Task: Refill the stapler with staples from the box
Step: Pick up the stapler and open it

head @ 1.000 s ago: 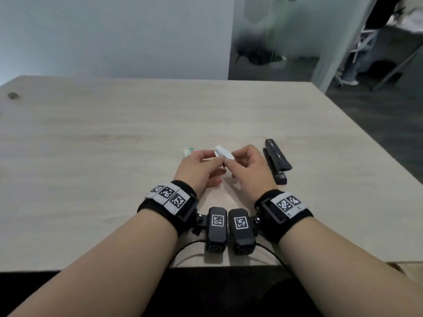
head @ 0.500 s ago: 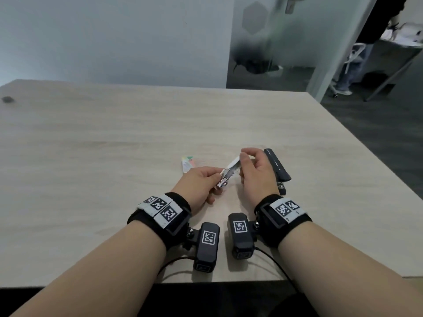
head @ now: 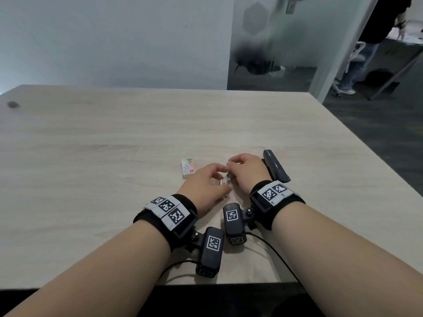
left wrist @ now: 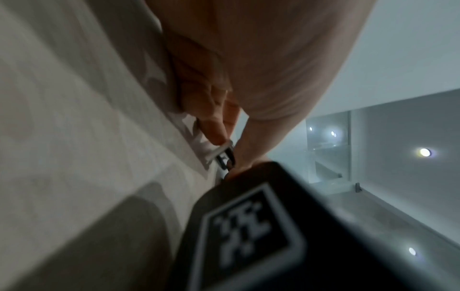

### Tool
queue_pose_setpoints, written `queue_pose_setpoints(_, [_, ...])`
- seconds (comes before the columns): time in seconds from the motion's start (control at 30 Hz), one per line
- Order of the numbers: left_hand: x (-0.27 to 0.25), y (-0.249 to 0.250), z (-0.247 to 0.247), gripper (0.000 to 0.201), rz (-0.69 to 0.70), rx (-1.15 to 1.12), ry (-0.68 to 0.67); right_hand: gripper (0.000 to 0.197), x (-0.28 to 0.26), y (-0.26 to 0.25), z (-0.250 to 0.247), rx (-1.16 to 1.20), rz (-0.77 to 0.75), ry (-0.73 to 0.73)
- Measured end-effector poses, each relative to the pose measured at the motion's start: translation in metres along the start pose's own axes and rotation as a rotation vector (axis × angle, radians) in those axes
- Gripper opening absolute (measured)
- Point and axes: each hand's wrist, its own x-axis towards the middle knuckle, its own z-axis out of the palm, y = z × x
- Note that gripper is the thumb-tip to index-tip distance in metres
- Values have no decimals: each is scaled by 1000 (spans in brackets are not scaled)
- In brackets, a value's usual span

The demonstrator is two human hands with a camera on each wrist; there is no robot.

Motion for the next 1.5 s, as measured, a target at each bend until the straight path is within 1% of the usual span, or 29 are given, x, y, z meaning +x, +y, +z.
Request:
queue_pose_setpoints(0.07, [0,7,-2,44,56,212,-27,5,1,0,1,-27,3,-12])
queue_pose_setpoints(0.1, [0,9,-2,47,57,256,-38,6,1,1,2,-27,6,-22])
queue_pose_setpoints(0.2, [3,8,0,52,-15,246,-47,10,-7,4,-2,49,19,-41])
queue_pose_setpoints(0.27, [2,8,0,50,-48,215,-16,13,-19,1,-7,128,19,-66])
queue_pose_setpoints(0.37, [4,6,2,45,-52,159,24,17,-38,-5,-17,124,-26,-92])
queue_pose_setpoints(0.43, [4,7,3,44,-58,133,26,16,-50,-8,-27,45,-105,-48])
queue_pose_setpoints(0.53, [9,4,4,49,-97,78,38,17,-59,-16,-51,-138,-234,64])
queue_pose_setpoints(0.6, [12,-1,5,50,-113,49,36,19,-57,-17,-67,-298,-262,135])
queue_pose_setpoints(0.7, [17,-5,5,49,-136,75,44,21,-44,-9,-89,-454,-176,262])
queue_pose_setpoints(0.77, [18,-5,4,48,-145,103,57,25,-38,-3,-97,-542,-77,235])
queue_pose_setpoints(0.87, [18,-3,4,50,-158,175,70,47,-35,7,-102,-683,80,140])
queue_pose_setpoints(0.97, [17,-2,4,48,-175,189,84,52,-32,17,-106,-625,112,61])
queue_pose_setpoints(1.07, [13,0,3,41,-185,89,124,49,-34,20,-107,-530,92,44])
queue_pose_setpoints(1.13, [10,0,4,33,-174,-54,192,46,-39,18,-103,-334,82,63])
queue_pose_setpoints(1.2, [4,7,6,27,-177,-279,248,44,-47,10,-93,-67,71,65])
queue_pose_setpoints(1.23, [-1,13,9,25,-179,-376,246,42,-52,4,-86,39,48,56])
queue_pose_setpoints(1.3, [-8,28,15,26,-172,-504,178,37,-63,-9,-72,134,-38,27])
queue_pose_setpoints(1.37, [-11,39,22,32,-178,-580,87,34,-72,-20,-59,141,-127,-20])
queue_pose_setpoints(1.4, [-12,43,24,31,-182,-612,55,33,-77,-24,-53,131,-168,-47])
queue_pose_setpoints(1.5, [-13,41,27,28,-198,-694,39,34,-86,-26,-44,50,-249,-78])
